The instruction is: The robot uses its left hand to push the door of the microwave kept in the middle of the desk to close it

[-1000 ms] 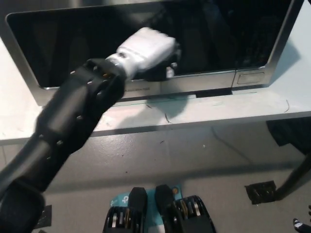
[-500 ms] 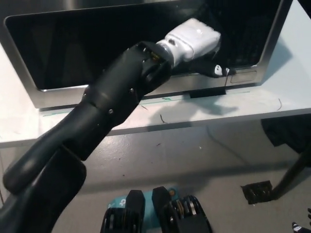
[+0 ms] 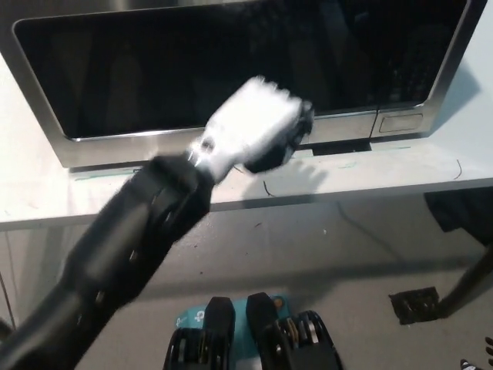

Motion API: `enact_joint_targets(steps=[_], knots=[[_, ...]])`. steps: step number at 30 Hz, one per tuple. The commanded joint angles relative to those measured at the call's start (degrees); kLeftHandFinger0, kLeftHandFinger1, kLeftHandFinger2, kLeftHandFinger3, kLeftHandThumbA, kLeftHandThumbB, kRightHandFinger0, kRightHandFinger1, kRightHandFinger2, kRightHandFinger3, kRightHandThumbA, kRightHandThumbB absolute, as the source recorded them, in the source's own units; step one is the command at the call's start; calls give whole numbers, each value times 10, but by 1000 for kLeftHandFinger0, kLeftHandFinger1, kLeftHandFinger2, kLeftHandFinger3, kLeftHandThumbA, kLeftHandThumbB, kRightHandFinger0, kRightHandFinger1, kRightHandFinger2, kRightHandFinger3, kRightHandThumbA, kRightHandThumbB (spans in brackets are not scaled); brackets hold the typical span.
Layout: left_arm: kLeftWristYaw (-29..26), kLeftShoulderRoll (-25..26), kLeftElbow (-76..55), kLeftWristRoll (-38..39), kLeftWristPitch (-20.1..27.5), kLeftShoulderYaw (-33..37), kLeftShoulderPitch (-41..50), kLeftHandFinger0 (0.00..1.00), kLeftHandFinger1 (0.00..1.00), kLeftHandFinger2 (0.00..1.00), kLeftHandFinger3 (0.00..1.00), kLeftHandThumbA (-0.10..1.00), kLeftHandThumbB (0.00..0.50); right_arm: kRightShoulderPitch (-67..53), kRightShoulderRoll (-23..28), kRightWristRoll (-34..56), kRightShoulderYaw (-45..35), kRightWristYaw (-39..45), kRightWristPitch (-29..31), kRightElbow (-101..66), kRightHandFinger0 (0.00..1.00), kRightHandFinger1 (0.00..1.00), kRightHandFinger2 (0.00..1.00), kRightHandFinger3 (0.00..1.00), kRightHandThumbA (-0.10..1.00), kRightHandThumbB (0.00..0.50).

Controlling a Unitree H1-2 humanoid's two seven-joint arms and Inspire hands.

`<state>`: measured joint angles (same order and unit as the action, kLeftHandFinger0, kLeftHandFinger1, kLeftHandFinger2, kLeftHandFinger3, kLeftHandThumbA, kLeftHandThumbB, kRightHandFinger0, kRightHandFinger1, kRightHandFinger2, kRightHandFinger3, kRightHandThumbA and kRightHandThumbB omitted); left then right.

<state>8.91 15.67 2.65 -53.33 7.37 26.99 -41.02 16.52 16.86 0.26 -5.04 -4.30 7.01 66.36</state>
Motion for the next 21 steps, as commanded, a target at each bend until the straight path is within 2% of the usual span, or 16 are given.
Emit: enact_joint_targets(steps=[1,3,4,5,6,8,10,11,12,13,15,16,17,18,20,21], knots=[[-24,68,-337,-36,-11,-113,134,575,543,587,668,-100,359,16,20,-3,-1,-11,25,-7,1000,1000,1000,1000,579,0],[-26,78,-354,-41,-10,-129,172,702,665,701,770,-100,282,16,20,-3,-1,-11,25,-7,1000,1000,1000,1000,579,0],[-25,80,-359,-41,-9,-136,183,722,683,717,786,-100,277,16,20,-3,-1,-11,25,-7,1000,1000,1000,1000,579,0],[-17,80,-361,-38,-12,-142,188,764,726,759,823,-87,242,18,22,-2,-3,-11,24,-7,1000,1000,1000,1000,579,0],[-11,90,-375,-40,-20,-161,226,878,839,866,922,8,184,18,22,-2,-3,-11,24,-7,1000,1000,1000,1000,579,0],[-28,95,-371,-40,-9,-178,242,919,876,898,953,99,175,21,21,-1,-4,-12,25,-4,1000,1000,1000,1000,579,0],[-29,92,-371,-40,-2,-186,247,920,877,898,953,109,174,21,21,-1,-4,-12,25,-4,1000,1000,1000,1000,579,0],[-48,96,-359,-44,-4,-204,266,953,911,933,984,226,172,21,21,-1,-4,-12,25,-4,1000,1000,1000,1000,579,0],[-38,98,-351,-60,-19,-223,284,1000,998,1000,1000,439,155,20,19,0,-4,-12,26,-3,1000,1000,1000,1000,579,0],[-46,97,-342,-65,-16,-233,289,1000,1000,1000,1000,544,167,21,18,1,-5,-13,27,-2,1000,1000,1000,1000,579,0],[-42,91,-342,-67,-8,-242,290,1000,1000,1000,1000,597,167,23,18,2,-5,-13,28,0,1000,1000,1000,1000,579,0],[-43,89,-324,-61,-19,-258,305,1000,1000,1000,1000,688,182,23,18,2,-5,-13,28,0,1000,1000,1000,1000,579,0],[-54,88,-297,-62,-27,-272,318,1000,1000,1000,1000,908,231,25,18,3,-6,-13,28,2,1000,1000,1000,1000,579,0],[-55,85,-288,-63,-28,-278,321,1000,1000,1000,1000,993,257,26,18,3,-6,-13,29,2,1000,1000,1000,1000,579,0],[-60,85,-253,-72,-37,-288,332,1000,1000,1000,1000,1000,309,26,18,3,-6,-12,30,4,1000,1000,1000,1000,579,0],[-63,85,-247,-72,-36,-289,333,1000,1000,1000,1000,1000,311,27,18,3,-6,-12,31,5,1000,1000,1000,1000,579,0]])
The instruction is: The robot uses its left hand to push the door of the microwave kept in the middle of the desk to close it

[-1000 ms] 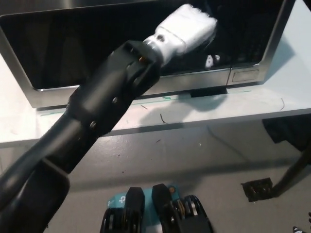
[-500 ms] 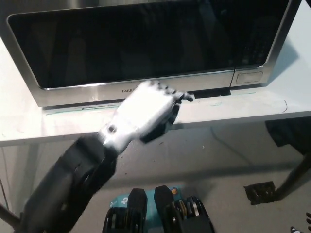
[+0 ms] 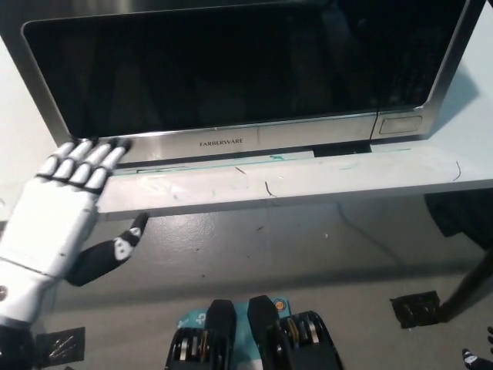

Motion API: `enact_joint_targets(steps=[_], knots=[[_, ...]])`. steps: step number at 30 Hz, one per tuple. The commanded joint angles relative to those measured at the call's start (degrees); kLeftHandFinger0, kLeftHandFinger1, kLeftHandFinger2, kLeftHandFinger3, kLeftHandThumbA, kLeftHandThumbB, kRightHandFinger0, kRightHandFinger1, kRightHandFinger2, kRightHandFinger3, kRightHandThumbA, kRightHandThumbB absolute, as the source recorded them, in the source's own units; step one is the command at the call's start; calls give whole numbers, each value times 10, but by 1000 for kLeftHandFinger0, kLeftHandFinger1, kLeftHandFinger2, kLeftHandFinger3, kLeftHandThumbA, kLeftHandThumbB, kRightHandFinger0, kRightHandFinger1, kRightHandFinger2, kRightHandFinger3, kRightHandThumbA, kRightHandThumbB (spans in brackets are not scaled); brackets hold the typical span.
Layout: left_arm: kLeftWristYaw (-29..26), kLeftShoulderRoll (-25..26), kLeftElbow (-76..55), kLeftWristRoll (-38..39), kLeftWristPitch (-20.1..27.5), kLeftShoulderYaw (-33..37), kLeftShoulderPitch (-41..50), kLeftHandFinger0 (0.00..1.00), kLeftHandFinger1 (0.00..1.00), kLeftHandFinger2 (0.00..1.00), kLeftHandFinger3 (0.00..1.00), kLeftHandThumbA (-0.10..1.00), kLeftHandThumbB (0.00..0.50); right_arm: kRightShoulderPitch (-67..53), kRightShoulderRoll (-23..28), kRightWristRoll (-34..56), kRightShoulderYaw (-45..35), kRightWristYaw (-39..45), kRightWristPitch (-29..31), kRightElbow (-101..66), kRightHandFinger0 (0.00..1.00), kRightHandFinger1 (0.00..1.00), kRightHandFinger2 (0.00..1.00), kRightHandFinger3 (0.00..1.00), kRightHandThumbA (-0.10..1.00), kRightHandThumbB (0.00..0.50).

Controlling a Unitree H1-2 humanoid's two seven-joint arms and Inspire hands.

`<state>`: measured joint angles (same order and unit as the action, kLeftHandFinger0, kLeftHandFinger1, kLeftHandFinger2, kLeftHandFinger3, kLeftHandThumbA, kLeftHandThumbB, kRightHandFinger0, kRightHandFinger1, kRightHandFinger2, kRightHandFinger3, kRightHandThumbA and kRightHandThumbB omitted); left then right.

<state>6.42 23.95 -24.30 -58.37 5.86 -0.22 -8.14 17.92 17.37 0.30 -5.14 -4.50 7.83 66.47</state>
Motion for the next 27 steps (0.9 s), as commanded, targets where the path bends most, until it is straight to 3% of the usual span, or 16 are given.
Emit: enact_joint_targets(steps=[1,3,4,7,15,16,22,27], knots=[[-41,-1,38,-29,-27,-21,9,1000,1000,1000,1000,1000,342,13,13,3,-5,-10,23,4,1000,1000,1000,1000,579,0],[-66,-8,98,-28,-35,-24,21,1000,1000,1000,1000,1000,428,15,14,3,-5,-10,23,5,1000,1000,1000,1000,579,0],[-68,-8,99,-29,-35,-23,21,1000,1000,1000,1000,1000,431,15,14,3,-5,-9,23,6,1000,1000,1000,1000,579,0],[-86,-14,173,-25,-40,-15,33,1000,1000,1000,1000,1000,499,16,14,3,-5,-9,24,6,1000,1000,1000,1000,579,0],[-140,-31,325,-19,-50,12,35,1000,1000,1000,1000,1000,500,22,16,2,-5,-8,24,9,1000,1000,1000,1000,579,0],[-127,-34,326,-20,-64,14,38,1000,1000,1000,1000,1000,500,23,16,3,-5,-8,24,9,1000,1000,1000,1000,579,0],[-193,-36,379,-13,-59,26,52,1000,1000,1000,1000,1000,500,27,15,4,-6,-8,28,15,1000,1000,1000,1000,579,0],[-202,-30,408,7,-63,26,55,1000,1000,1000,1000,1000,500,27,13,7,-8,-9,32,19,1000,1000,1000,1000,579,0]])
